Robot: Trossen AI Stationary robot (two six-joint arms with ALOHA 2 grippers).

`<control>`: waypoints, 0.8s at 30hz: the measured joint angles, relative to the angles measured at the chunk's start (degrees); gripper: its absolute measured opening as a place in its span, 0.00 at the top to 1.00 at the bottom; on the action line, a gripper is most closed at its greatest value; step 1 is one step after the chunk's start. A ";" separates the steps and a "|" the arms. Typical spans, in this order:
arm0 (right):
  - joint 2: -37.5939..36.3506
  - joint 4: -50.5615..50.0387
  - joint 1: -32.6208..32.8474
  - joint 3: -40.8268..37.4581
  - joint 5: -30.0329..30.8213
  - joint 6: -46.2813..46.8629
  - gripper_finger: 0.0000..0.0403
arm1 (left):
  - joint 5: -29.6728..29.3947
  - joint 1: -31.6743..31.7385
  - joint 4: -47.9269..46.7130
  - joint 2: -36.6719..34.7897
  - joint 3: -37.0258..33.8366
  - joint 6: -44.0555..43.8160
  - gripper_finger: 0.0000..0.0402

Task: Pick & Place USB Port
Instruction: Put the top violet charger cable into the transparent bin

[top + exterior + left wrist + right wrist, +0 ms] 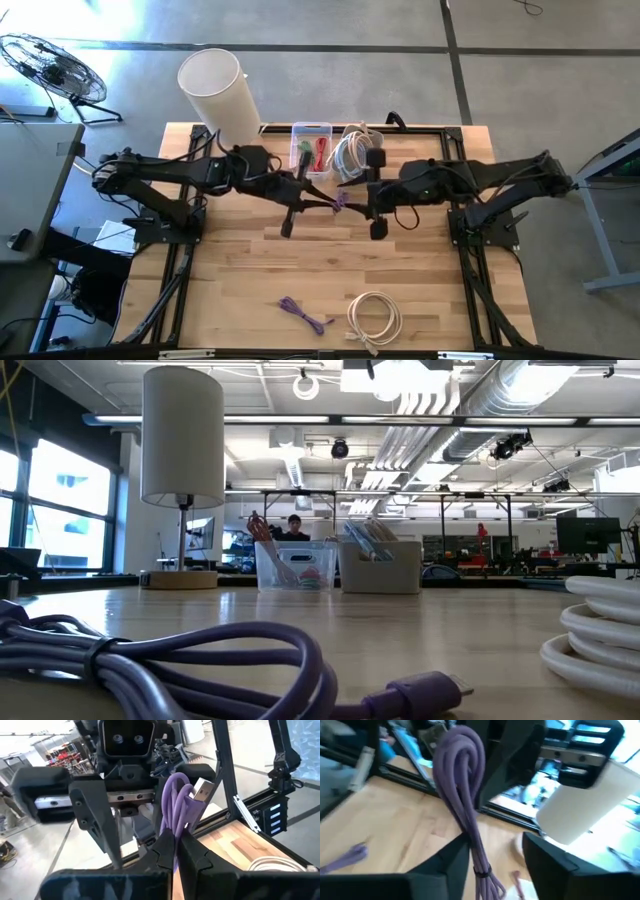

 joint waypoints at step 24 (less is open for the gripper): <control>-12.69 -18.54 5.77 0.00 25.71 9.12 0.40 | -26.85 11.37 -29.61 -17.17 -0.05 -15.82 1.00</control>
